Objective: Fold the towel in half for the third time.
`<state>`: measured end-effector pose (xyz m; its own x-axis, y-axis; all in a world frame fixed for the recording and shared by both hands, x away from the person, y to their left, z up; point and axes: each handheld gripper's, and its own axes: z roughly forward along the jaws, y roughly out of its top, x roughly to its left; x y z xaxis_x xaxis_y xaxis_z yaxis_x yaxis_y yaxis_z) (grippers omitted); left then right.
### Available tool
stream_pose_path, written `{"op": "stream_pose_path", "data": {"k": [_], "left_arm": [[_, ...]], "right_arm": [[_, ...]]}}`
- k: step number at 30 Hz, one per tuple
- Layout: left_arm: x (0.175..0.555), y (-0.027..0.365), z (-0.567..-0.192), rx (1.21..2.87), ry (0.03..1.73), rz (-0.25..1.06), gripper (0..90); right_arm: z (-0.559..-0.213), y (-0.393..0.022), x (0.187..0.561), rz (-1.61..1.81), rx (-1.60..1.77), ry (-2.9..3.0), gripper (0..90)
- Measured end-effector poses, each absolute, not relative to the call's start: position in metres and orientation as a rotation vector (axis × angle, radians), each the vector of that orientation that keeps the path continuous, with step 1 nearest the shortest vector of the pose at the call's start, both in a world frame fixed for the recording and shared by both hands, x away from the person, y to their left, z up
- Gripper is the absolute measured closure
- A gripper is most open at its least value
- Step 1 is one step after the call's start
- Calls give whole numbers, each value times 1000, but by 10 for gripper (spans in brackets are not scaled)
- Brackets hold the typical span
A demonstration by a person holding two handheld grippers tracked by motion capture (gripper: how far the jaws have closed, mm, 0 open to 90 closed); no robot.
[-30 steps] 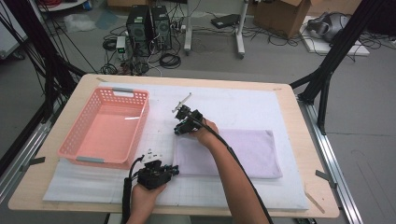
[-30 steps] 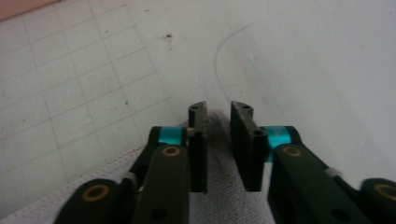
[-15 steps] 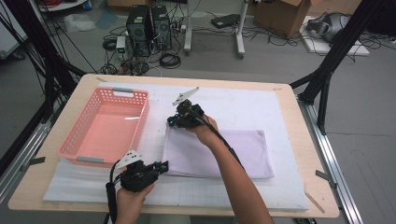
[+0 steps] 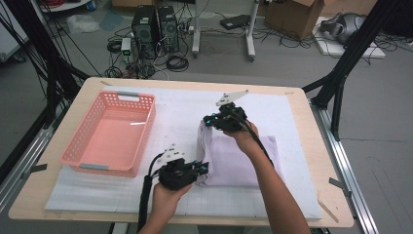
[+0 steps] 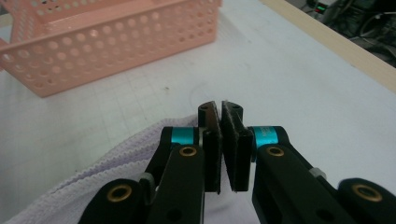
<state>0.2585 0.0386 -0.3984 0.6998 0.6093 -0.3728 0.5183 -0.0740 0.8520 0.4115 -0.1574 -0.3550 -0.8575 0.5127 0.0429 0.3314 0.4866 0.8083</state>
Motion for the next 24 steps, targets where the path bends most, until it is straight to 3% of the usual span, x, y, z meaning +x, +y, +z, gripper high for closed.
{"op": "stream_pose_path", "data": {"k": [24], "left_arm": [[286,-105,-413,1885,815,-10,818]], "right_arm": [[-393,-306,398,1189,1077,2342,868]]}}
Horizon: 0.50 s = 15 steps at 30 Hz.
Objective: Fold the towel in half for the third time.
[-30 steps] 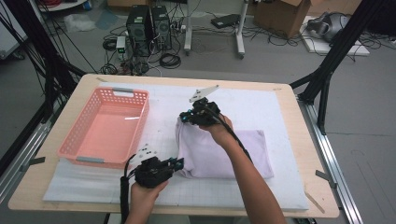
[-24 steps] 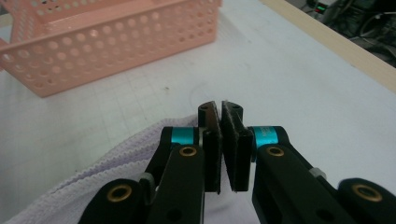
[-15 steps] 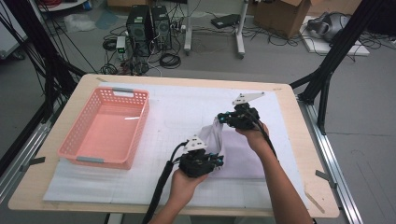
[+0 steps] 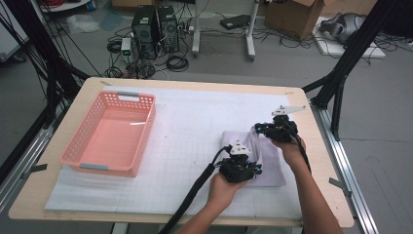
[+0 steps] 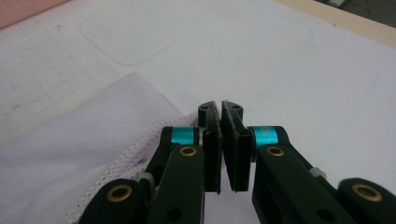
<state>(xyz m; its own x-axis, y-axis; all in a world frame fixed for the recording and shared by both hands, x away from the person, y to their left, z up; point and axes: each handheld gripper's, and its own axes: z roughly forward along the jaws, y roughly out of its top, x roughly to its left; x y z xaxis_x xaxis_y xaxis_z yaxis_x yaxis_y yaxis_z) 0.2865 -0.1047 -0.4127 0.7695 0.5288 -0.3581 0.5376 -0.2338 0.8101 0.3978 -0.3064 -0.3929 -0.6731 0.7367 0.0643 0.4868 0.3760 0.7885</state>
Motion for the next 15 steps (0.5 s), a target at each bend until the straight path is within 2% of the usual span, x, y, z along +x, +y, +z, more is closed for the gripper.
{"op": "stream_pose_path", "data": {"k": [5,11,15], "left_arm": [[286,-120,-418,1890,822,-34,766],[280,-112,-410,1868,759,-6,511],[277,-87,-402,1862,738,82,433]], "right_arm": [[-402,-330,394,1170,1152,2312,868],[-404,-340,392,1123,1158,2288,869],[-410,-349,388,1093,1227,2240,830]]}}
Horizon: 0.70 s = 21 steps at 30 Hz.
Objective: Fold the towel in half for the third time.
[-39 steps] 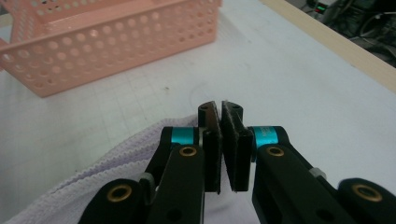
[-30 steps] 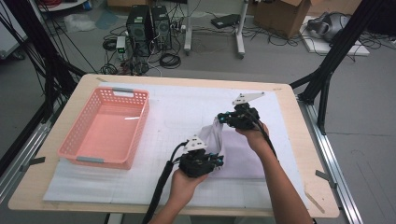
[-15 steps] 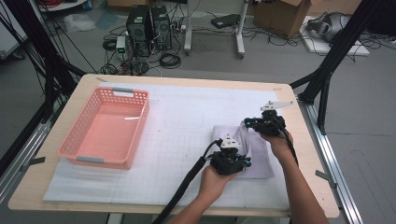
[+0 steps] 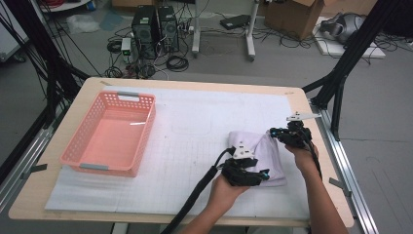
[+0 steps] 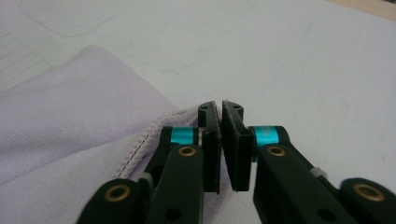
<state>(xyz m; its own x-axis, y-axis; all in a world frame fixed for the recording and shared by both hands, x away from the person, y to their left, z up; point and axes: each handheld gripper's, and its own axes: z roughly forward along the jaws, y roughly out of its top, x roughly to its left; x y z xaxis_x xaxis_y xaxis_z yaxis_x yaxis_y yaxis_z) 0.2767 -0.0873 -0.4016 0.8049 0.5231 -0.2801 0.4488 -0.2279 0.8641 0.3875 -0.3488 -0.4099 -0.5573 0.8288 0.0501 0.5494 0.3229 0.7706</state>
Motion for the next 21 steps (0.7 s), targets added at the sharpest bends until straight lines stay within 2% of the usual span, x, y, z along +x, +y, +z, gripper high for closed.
{"op": "stream_pose_path", "data": {"k": [1,3,4,14,17,21], "left_arm": [[277,-78,-401,1850,742,97,433],[277,-64,-403,1829,762,121,415],[278,-55,-404,1822,770,131,408],[277,16,-428,1788,868,221,388],[276,31,-433,1788,889,235,386],[273,44,-434,1784,899,245,384]], "right_arm": [[-410,-351,386,1092,1239,2223,760],[-409,-357,379,1097,1264,2190,677],[-408,-360,373,1101,1287,2163,664],[-405,-369,301,1196,1231,2177,652],[-408,-366,287,1230,1230,2216,671],[-415,-357,277,1274,1262,2284,654]]}}
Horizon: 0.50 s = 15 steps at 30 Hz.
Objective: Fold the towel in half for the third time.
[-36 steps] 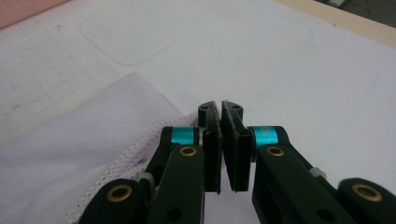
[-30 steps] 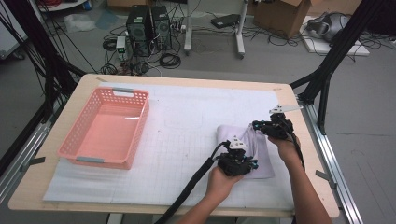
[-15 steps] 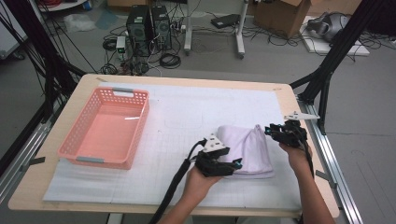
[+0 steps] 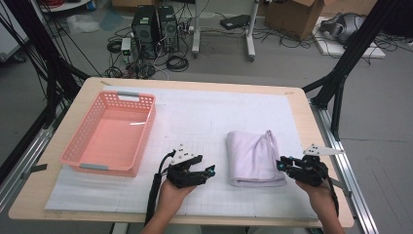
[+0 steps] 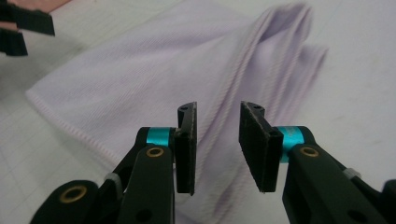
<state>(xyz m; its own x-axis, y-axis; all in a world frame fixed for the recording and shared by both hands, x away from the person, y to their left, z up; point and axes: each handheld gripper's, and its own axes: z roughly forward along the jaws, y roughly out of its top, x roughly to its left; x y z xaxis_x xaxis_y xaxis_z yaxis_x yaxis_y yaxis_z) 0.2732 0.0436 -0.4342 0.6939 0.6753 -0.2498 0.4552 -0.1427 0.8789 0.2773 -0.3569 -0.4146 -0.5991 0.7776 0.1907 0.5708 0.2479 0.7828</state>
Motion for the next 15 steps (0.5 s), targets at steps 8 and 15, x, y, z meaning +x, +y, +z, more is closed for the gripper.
{"op": "stream_pose_path", "data": {"k": [8,15], "left_arm": [[264,57,-434,1766,900,258,384],[260,68,-435,1752,907,270,386]], "right_arm": [[-428,-354,275,1283,1315,2334,886],[-418,-369,257,1132,1375,2276,867]]}}
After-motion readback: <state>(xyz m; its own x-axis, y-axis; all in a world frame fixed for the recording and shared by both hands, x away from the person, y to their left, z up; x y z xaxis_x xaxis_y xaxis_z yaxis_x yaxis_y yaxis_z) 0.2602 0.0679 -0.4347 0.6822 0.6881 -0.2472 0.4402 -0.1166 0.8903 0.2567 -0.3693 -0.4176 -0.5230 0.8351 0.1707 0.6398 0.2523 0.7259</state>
